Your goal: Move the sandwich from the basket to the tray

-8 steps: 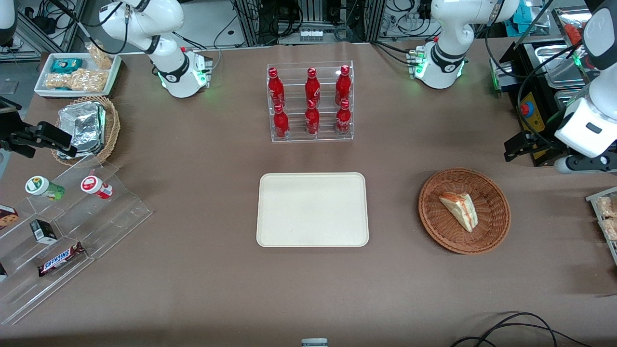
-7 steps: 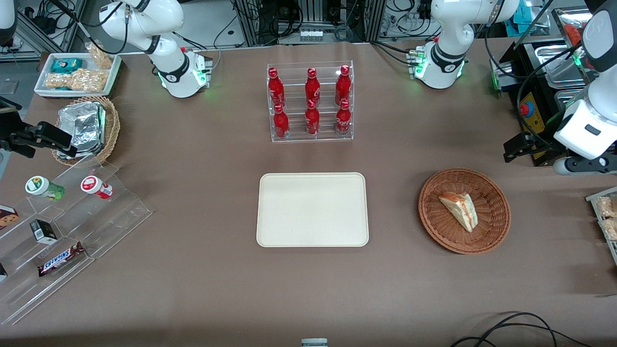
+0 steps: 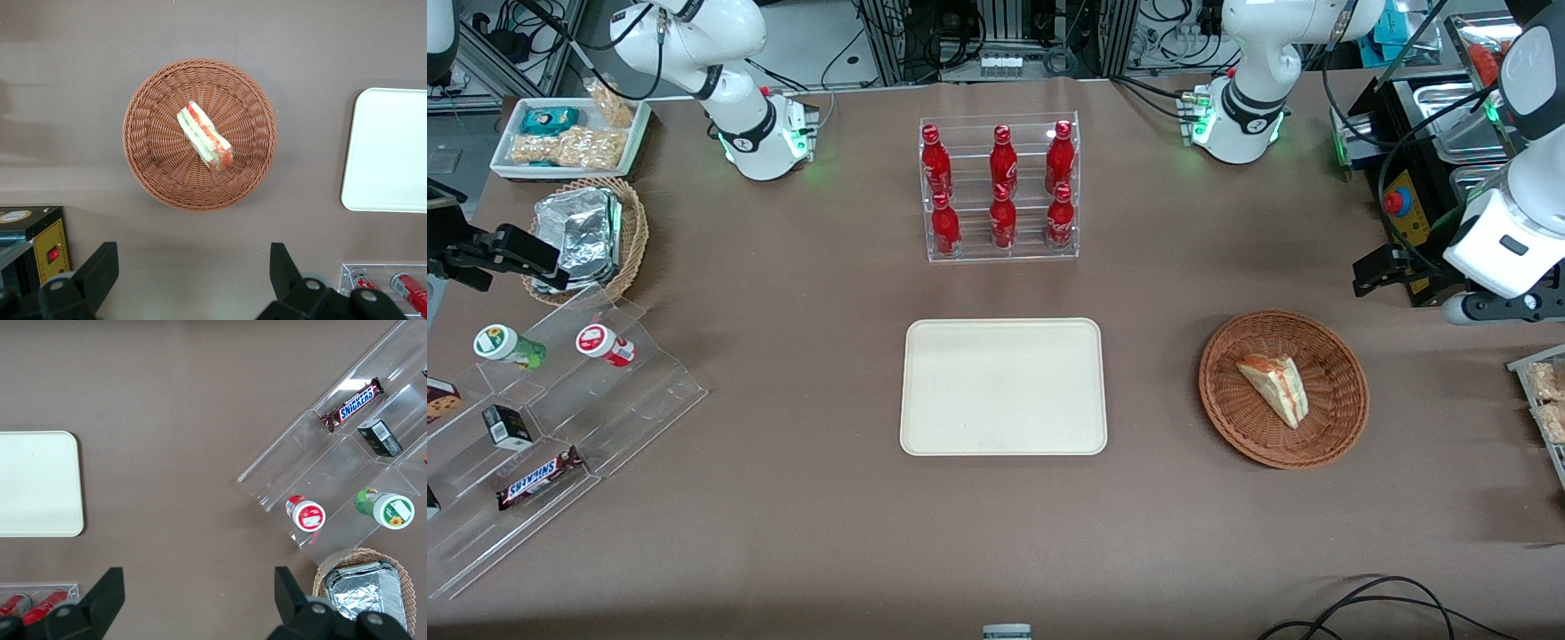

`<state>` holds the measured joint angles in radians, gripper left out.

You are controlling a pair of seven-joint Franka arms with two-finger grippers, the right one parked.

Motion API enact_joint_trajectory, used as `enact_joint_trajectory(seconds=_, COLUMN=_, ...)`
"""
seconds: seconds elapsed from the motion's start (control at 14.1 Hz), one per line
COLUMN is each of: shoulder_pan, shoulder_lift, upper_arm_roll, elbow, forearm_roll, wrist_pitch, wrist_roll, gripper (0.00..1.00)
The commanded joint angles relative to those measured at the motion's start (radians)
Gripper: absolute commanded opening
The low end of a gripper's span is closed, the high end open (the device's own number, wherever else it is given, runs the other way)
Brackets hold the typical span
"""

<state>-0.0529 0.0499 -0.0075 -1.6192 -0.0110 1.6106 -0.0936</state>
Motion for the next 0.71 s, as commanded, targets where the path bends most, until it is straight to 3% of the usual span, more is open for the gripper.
enact_joint_trajectory(seconds=0.0, shoulder_pan=-0.015, shoulder_lift=0.016, upper_arm_roll=0.009, elbow=0.009, forearm_roll=-0.007, wrist_pitch=-0.037, wrist_roll=0.002, gripper=1.00)
enact_joint_trajectory(seconds=0.42, shoulder_pan=-0.007, shoulder_lift=0.138, upper_arm_roll=0.012, elbow=-0.051, forearm_roll=-0.004, wrist_pitch=0.004, wrist_roll=-0.012, gripper=1.00)
enact_joint_trajectory(seconds=0.64, shoulder_pan=-0.007, shoulder_lift=0.173, upper_arm_roll=0.015, elbow=-0.203, forearm_roll=-0.004, wrist_pitch=0.243, wrist_roll=-0.018, gripper=1.00)
